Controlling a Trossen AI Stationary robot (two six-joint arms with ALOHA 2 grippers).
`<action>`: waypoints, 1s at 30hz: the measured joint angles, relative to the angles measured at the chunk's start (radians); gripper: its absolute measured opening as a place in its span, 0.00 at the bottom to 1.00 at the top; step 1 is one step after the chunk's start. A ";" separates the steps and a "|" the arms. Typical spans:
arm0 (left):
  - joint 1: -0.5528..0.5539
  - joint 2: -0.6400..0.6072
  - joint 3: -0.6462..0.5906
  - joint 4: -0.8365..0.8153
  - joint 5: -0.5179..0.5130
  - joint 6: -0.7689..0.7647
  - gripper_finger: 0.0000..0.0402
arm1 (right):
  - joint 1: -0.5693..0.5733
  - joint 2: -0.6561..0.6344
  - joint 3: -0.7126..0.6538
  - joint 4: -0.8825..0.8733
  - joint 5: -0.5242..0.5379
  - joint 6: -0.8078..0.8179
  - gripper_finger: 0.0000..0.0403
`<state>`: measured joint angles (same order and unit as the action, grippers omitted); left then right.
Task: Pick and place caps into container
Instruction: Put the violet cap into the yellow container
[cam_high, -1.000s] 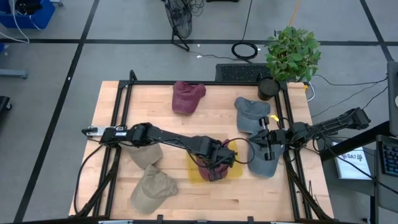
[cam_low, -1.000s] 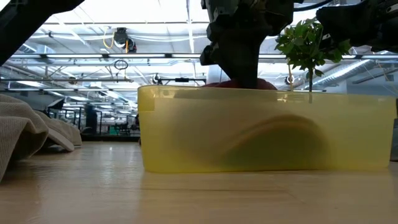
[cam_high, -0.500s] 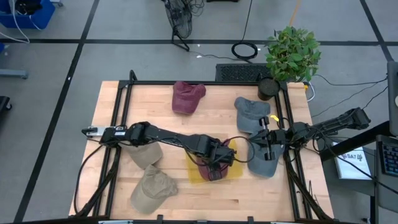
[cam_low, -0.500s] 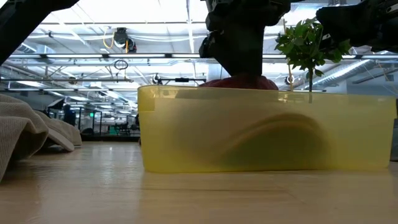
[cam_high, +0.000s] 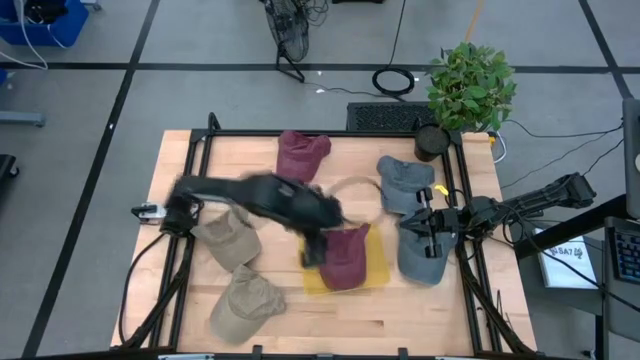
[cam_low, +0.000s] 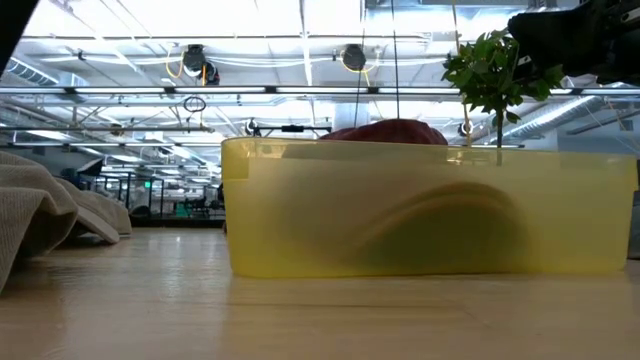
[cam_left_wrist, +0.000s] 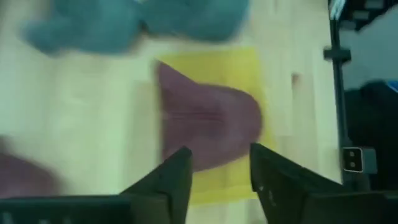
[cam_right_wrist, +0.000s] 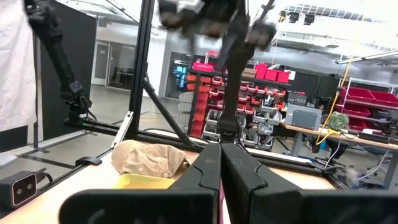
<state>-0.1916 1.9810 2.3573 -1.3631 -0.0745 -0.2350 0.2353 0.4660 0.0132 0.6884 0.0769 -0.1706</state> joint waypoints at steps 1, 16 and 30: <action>0.009 -0.040 0.001 -0.018 -0.031 0.024 0.35 | 0.000 0.000 0.000 0.000 0.000 0.000 0.00; 0.276 -0.337 -0.001 -0.088 0.072 0.362 0.01 | 0.000 0.000 0.000 -0.055 0.000 0.018 0.00; 0.603 -0.347 -0.346 0.171 0.364 0.659 0.01 | 0.000 0.000 0.000 -0.053 0.007 0.027 0.00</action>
<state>0.4115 1.6337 2.0111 -1.1923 0.2899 0.4235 0.2355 0.4664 0.0133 0.6357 0.0841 -0.1436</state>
